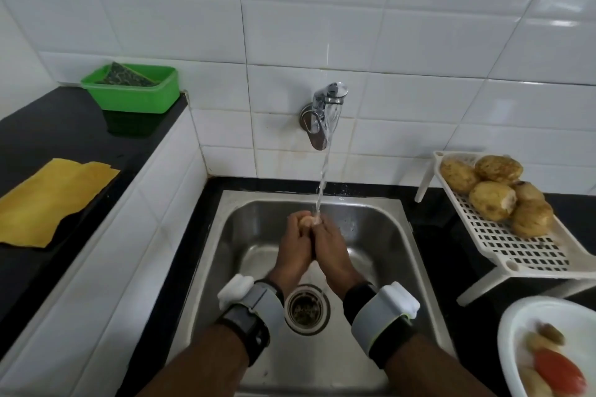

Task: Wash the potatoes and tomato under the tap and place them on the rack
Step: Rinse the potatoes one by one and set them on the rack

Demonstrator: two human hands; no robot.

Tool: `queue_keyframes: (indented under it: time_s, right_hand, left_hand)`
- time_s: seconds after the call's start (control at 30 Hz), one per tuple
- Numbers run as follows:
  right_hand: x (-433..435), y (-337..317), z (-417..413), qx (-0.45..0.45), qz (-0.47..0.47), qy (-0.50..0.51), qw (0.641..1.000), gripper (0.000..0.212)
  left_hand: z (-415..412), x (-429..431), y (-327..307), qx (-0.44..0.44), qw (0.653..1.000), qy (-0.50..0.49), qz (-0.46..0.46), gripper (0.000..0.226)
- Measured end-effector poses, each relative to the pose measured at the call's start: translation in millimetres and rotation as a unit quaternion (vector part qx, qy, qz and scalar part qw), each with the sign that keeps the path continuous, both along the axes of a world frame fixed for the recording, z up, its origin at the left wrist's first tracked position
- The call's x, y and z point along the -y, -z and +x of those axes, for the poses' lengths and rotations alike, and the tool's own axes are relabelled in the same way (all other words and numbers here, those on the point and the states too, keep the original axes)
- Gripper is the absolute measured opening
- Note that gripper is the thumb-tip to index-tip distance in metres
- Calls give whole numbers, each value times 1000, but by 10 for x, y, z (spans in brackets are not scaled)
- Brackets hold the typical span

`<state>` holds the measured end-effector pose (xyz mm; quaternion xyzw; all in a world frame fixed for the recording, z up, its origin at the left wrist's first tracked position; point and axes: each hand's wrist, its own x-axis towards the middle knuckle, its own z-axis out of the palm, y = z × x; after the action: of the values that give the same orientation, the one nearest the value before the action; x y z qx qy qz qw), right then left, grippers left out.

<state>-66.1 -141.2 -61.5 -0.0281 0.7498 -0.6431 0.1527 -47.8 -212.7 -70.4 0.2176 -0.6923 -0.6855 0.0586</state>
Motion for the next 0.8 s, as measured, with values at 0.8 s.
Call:
queue_keyframes:
  time_s: [0.8]
  right_hand:
    - [-28, -84, 81, -116, 101, -76, 985, 50]
  left_hand:
    - [29, 142, 13, -29, 999, -14, -40, 48]
